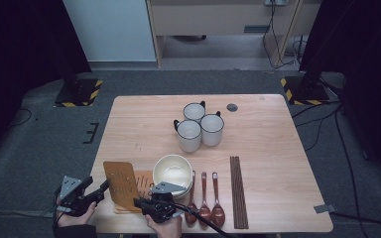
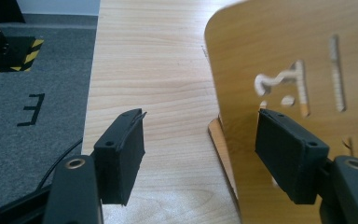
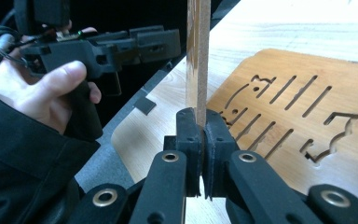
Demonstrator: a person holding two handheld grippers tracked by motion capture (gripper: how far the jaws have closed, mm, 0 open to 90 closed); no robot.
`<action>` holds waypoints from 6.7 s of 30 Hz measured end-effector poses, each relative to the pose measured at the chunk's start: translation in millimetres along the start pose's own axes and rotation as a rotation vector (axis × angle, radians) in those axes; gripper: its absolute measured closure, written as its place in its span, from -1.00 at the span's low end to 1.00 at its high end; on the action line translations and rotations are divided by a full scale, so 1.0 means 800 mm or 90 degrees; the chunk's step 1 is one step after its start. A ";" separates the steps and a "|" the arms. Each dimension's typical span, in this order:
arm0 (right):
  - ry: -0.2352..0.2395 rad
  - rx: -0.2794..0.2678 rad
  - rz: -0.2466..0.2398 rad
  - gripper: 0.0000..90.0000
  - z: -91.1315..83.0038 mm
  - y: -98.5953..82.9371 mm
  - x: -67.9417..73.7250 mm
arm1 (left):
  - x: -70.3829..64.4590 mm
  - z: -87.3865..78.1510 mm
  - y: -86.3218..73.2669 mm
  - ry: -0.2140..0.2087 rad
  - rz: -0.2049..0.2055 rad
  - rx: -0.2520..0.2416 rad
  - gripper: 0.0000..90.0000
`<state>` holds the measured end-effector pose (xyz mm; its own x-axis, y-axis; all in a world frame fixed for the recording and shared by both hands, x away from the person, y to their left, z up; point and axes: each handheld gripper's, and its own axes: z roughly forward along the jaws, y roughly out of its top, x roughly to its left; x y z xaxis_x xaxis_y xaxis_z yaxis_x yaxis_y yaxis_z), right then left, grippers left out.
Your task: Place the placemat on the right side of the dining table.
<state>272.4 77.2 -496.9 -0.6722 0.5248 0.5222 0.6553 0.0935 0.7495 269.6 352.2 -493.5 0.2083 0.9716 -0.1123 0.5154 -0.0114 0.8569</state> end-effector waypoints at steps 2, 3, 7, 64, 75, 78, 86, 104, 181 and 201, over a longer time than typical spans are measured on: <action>0.001 -0.001 -0.001 0.94 -0.002 0.001 0.000 | 0.000 0.000 0.000 0.000 -0.001 0.001 -0.30; 0.002 -0.004 -0.002 0.94 -0.003 0.002 0.000 | 0.000 0.001 0.000 -0.001 -0.002 0.003 -0.30; 0.000 -0.019 -0.005 0.94 -0.011 0.007 0.000 | 0.001 0.002 -0.001 -0.001 -0.008 0.008 -0.30; 0.010 -0.172 -0.012 0.94 -0.140 0.105 -0.028 | -0.003 0.105 0.026 0.047 0.009 0.098 -0.50; -0.002 -0.191 -0.008 0.94 -0.163 0.117 -0.042 | -0.004 0.129 0.032 0.056 0.012 0.116 -0.53; -0.005 -0.195 -0.006 0.94 -0.168 0.119 -0.046 | -0.003 0.133 0.032 0.059 0.017 0.125 -0.54; -0.013 -0.205 -0.003 0.94 -0.179 0.124 -0.055 | 0.003 0.142 0.030 0.062 0.006 0.130 -0.55; -0.049 -0.232 0.011 0.94 -0.218 0.137 -0.082 | 0.005 0.151 0.028 0.089 0.029 0.148 -0.72; -0.250 -0.257 0.078 0.94 -0.372 0.109 -0.216 | 0.005 0.154 0.028 0.109 0.012 0.167 -1.00; -0.299 -0.228 0.127 0.94 -0.387 0.082 -0.260 | 0.006 0.154 0.028 0.108 0.011 0.166 -1.00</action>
<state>348.4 -288.3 -430.8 -0.2722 0.8262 0.4933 0.5420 -0.2919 0.7880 384.6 327.2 -536.8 0.0887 0.9960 0.0063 0.7136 -0.0679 0.6972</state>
